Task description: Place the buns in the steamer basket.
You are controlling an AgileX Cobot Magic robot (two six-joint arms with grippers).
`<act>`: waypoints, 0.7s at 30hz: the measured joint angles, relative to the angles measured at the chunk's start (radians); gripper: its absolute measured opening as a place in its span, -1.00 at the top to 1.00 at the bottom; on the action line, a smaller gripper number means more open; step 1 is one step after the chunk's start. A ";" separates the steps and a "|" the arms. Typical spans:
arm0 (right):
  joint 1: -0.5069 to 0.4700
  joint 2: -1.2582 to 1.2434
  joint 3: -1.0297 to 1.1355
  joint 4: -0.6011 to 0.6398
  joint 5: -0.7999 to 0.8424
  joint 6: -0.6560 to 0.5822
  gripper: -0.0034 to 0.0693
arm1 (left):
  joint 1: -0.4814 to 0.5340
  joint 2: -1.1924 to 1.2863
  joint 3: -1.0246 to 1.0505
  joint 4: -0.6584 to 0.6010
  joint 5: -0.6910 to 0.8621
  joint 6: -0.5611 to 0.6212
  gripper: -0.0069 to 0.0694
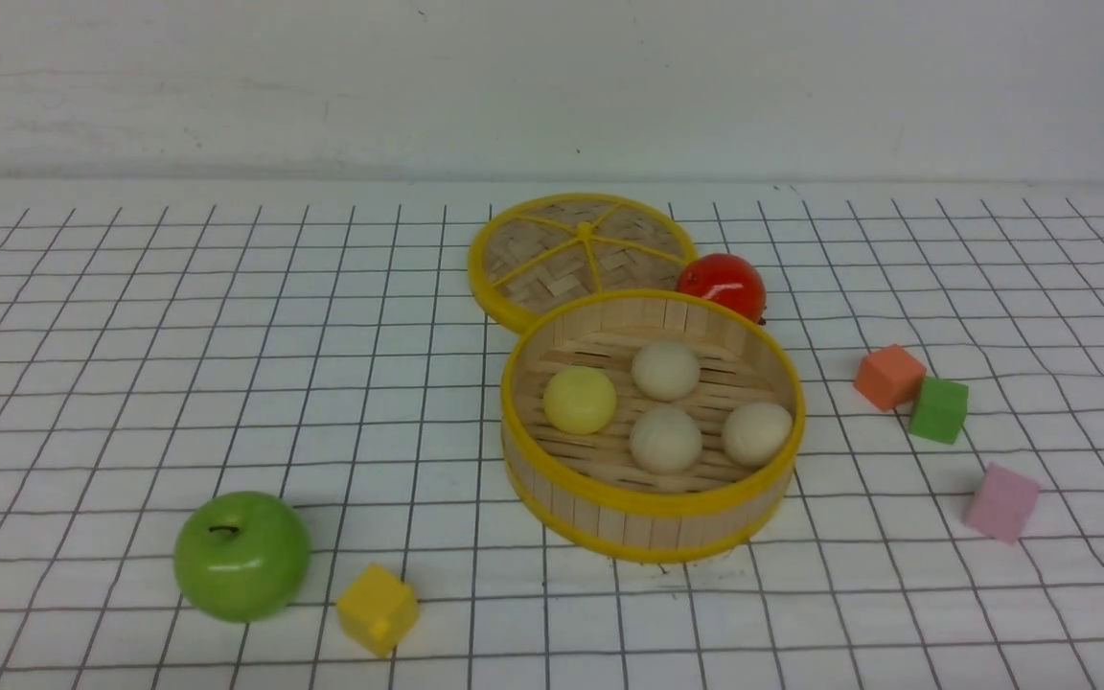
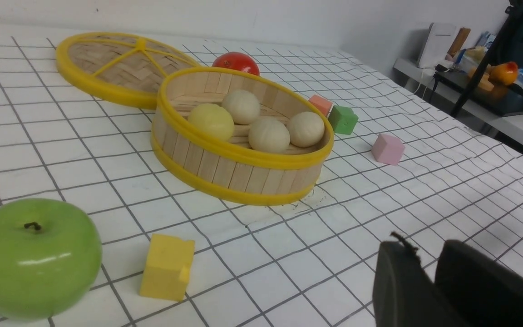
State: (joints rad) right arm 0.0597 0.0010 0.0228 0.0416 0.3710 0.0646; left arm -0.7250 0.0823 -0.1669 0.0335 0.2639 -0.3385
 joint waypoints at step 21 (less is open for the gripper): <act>0.000 -0.011 -0.003 0.002 0.014 0.011 0.90 | 0.000 0.000 0.000 0.002 0.000 0.000 0.46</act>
State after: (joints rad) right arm 0.0597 -0.0104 0.0198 0.0434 0.3854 0.0756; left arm -0.7250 0.0823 -0.1669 0.0357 0.2637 -0.3385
